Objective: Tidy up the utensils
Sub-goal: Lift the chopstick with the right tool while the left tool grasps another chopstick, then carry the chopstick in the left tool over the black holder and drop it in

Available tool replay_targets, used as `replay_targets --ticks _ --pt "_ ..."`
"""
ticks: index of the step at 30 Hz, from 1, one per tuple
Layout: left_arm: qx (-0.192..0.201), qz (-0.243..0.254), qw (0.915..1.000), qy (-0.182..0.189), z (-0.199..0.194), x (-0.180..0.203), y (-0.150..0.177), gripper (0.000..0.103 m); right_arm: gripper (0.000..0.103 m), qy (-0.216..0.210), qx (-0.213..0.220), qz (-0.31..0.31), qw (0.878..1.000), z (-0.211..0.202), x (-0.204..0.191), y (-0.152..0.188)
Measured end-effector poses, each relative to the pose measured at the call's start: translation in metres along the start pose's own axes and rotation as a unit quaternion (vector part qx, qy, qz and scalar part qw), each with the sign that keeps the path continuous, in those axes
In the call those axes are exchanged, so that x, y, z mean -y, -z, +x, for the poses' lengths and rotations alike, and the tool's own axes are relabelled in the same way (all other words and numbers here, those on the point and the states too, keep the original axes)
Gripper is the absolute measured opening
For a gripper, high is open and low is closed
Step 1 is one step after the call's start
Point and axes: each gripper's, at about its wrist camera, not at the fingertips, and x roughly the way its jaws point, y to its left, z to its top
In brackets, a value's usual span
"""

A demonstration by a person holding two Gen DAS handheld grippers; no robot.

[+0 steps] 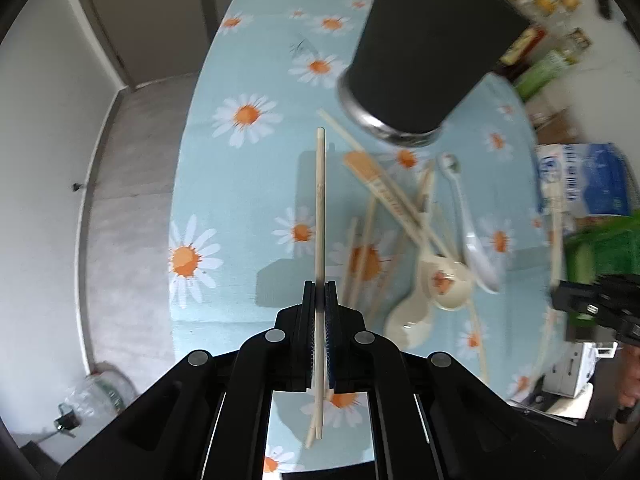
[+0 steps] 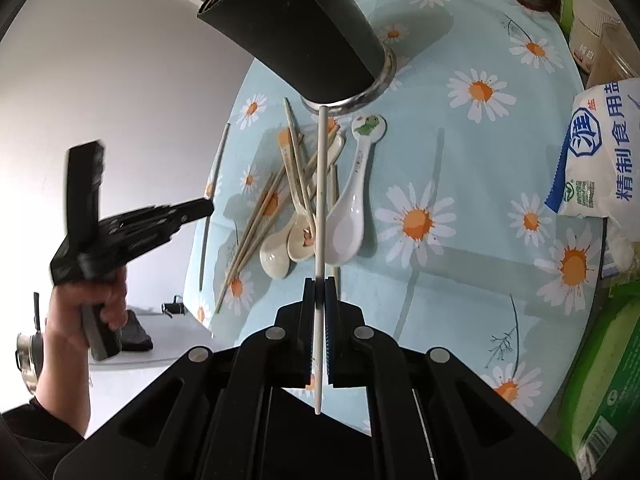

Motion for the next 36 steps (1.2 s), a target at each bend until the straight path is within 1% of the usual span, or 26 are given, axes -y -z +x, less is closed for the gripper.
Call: replay_targets --ticks 2,6,9,12,15,17,20,23,27,31,32,34,36 --pt "0.011 0.010 0.9996 0.025 -0.008 0.003 0.002 0.004 0.006 0.006 0.010 0.003 1.000 0.001 -0.008 0.001" --pt "0.046 0.032 0.9969 0.055 -0.026 0.012 0.003 0.004 0.006 0.021 0.034 -0.001 0.999 -0.001 -0.023 -0.003" --pt "0.064 0.047 0.9941 0.074 -0.037 0.018 0.004 0.004 0.006 0.030 0.057 0.000 0.998 -0.005 -0.034 -0.009" --pt "0.085 0.062 0.9905 0.089 -0.053 0.018 0.005 0.004 0.006 0.028 0.078 -0.003 0.997 -0.007 -0.049 -0.012" --pt "0.107 0.076 0.9867 0.097 -0.069 0.016 0.004 0.004 0.006 0.026 0.097 -0.013 0.995 -0.010 -0.066 -0.013" --pt "0.124 0.082 0.9818 0.118 -0.081 0.014 0.001 0.004 0.006 0.024 0.113 -0.021 0.993 -0.013 -0.076 -0.015" --pt "0.155 0.093 0.9738 0.138 -0.096 0.011 -0.005 0.004 0.006 0.025 0.135 -0.031 0.990 -0.018 -0.087 -0.020" --pt "0.169 0.100 0.9654 0.172 -0.108 0.012 -0.012 0.004 0.006 0.027 0.159 -0.035 0.986 -0.026 -0.094 -0.027" --pt "0.203 0.125 0.9542 0.180 -0.125 0.019 -0.021 0.004 0.006 0.052 0.189 -0.039 0.980 -0.038 -0.101 -0.037" --pt "0.236 0.138 0.9423 0.193 -0.139 0.024 -0.035 0.004 0.006 0.055 0.215 -0.035 0.974 -0.051 -0.100 -0.043" --pt "0.245 0.141 0.9390 0.196 -0.142 0.025 -0.039 0.004 0.006 0.056 0.226 -0.039 0.972 -0.056 -0.101 -0.045" --pt "0.250 0.145 0.9360 0.201 -0.143 0.027 -0.046 0.004 0.006 0.064 0.245 -0.047 0.966 -0.062 -0.103 -0.049" --pt "0.260 0.148 0.9313 0.208 -0.143 0.028 -0.056 0.004 0.006 0.086 0.274 -0.064 0.956 -0.071 -0.109 -0.056"
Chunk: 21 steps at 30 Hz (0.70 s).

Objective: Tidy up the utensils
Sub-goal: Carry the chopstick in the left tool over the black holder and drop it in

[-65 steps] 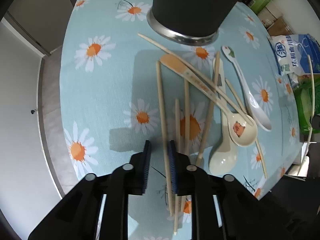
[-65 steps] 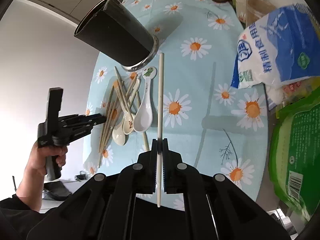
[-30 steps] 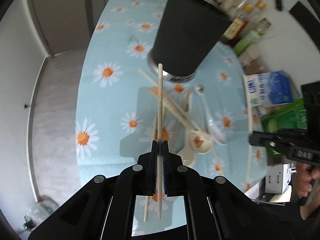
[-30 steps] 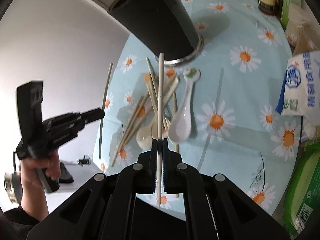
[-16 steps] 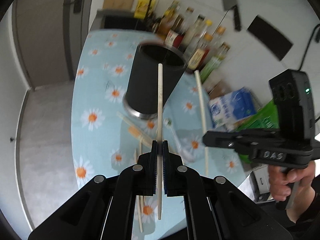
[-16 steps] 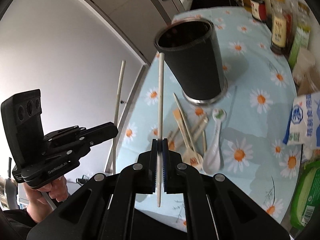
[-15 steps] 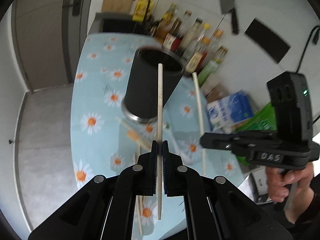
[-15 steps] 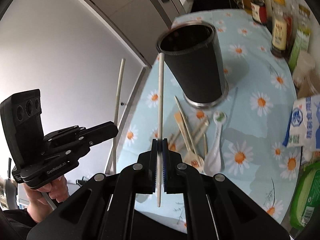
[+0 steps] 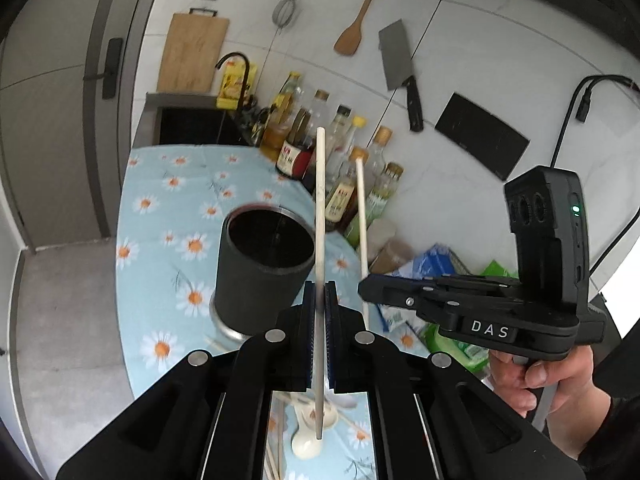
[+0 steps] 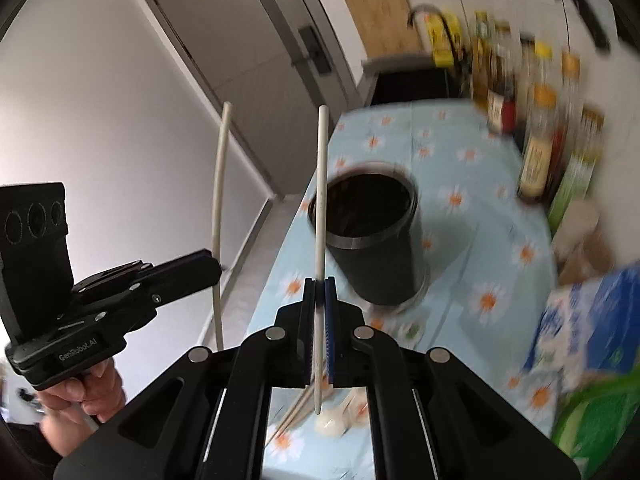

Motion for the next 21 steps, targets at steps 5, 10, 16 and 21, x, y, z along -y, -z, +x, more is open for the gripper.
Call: replay_targets --ticks 5,10,16,21 --pt "0.026 0.000 0.9994 0.021 0.010 -0.009 -0.018 0.004 0.006 0.001 0.066 -0.020 0.998 -0.004 -0.002 -0.017" --pt "0.072 -0.020 0.9969 0.024 0.018 -0.023 -0.039 0.004 0.006 -0.004 0.109 -0.031 0.993 -0.002 0.005 -0.036" --pt "0.113 -0.039 0.9923 0.033 0.031 -0.039 -0.060 0.004 0.006 -0.021 0.129 -0.018 0.991 0.010 0.018 -0.065" --pt "0.178 -0.011 0.9828 0.047 0.033 -0.044 -0.069 0.004 0.006 -0.015 0.155 -0.021 0.988 0.016 0.018 -0.078"
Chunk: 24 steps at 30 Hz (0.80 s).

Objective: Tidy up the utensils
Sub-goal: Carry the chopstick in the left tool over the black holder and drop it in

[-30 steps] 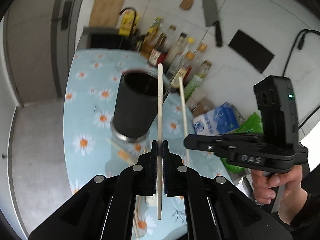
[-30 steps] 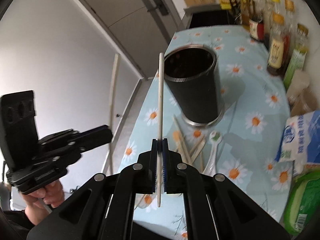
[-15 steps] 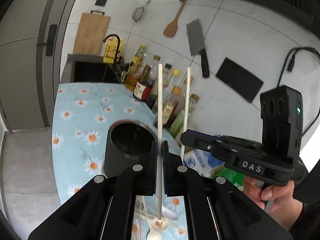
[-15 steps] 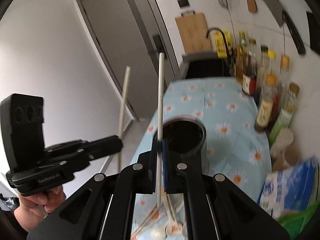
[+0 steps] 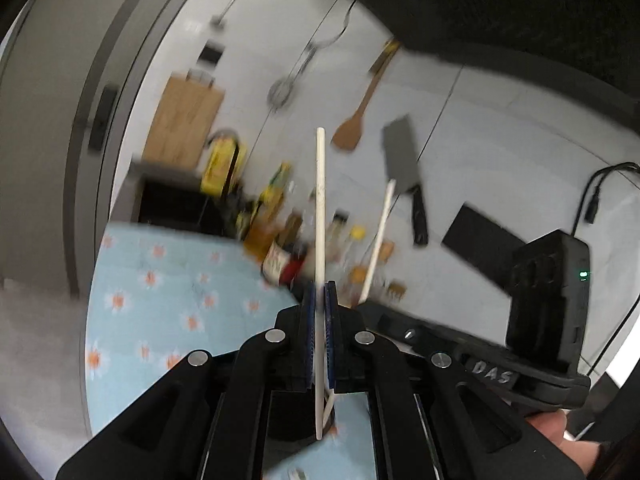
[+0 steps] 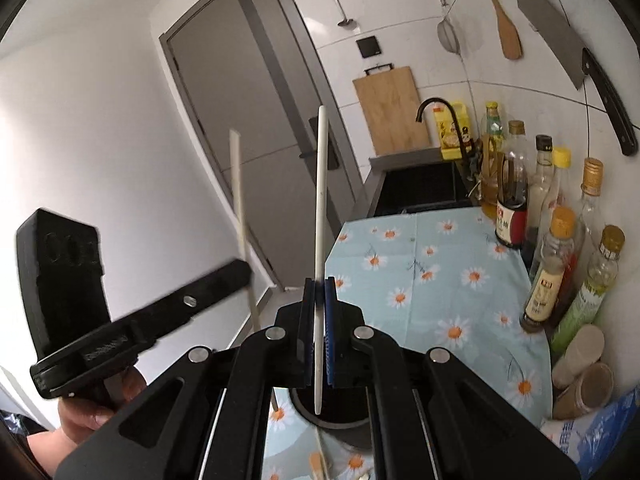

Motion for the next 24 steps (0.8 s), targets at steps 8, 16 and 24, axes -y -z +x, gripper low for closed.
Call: replay_targets --ticks 8,16,24 --pt "0.063 0.024 0.9977 0.003 0.005 -0.009 0.006 0.004 0.006 0.005 0.040 -0.001 0.999 0.009 0.009 -0.004" --pt "0.047 0.034 0.9982 -0.012 0.016 -0.013 0.029 0.004 0.006 0.006 0.035 -0.001 0.999 0.018 0.013 0.010" --pt "0.019 0.032 0.9989 -0.029 0.022 -0.014 0.047 0.005 0.019 0.013 0.006 0.033 0.999 0.024 0.022 0.028"
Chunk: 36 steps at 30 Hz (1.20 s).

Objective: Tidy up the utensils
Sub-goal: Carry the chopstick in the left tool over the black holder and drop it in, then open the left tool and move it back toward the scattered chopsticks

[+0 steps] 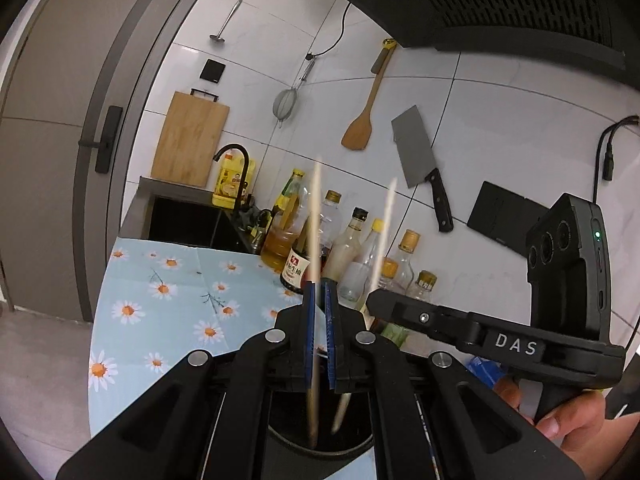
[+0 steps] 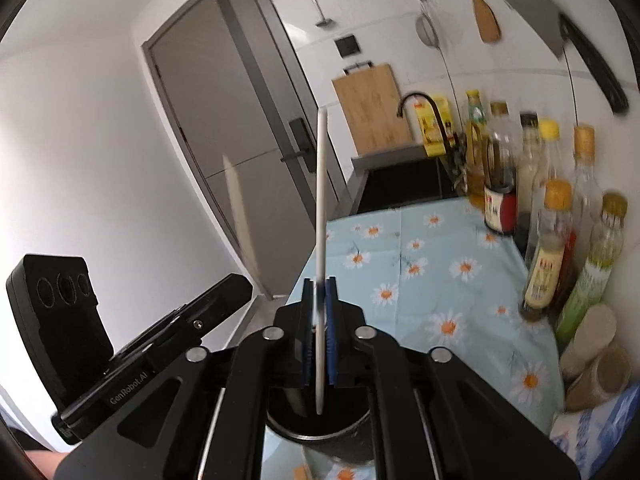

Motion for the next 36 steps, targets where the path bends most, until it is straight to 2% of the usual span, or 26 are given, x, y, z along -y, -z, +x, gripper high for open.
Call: replay_targets --ticks 2,12,18,29,30,32,36 --pt "-0.007 0.000 1.0000 -0.002 -0.001 0.002 0.002 0.005 0.026 -0.001 -0.004 0.007 1.000 -0.001 0.001 0.004" --pt "-0.012 -0.010 0.9995 -0.026 -0.018 0.000 0.002 0.005 0.027 -0.001 -0.003 0.030 1.000 -0.020 0.000 0.007" --pt "-0.024 0.009 0.9991 -0.034 -0.042 0.013 0.001 0.005 0.029 0.005 0.004 0.043 0.999 -0.039 -0.001 0.014" --pt "-0.047 0.019 0.9969 -0.060 -0.082 0.029 0.011 0.005 0.032 -0.013 -0.024 0.055 0.998 -0.072 -0.009 0.035" --pt "-0.049 0.017 0.9968 -0.060 -0.084 0.029 0.012 0.006 0.032 -0.013 -0.026 0.055 0.998 -0.075 -0.010 0.038" --pt "-0.055 0.015 0.9965 -0.061 -0.088 0.032 0.015 0.019 0.032 -0.011 -0.033 0.055 0.998 -0.078 -0.011 0.043" --pt "-0.072 0.010 0.9956 -0.059 -0.094 0.034 0.024 0.020 0.033 -0.001 -0.048 0.058 0.997 -0.084 -0.008 0.054"
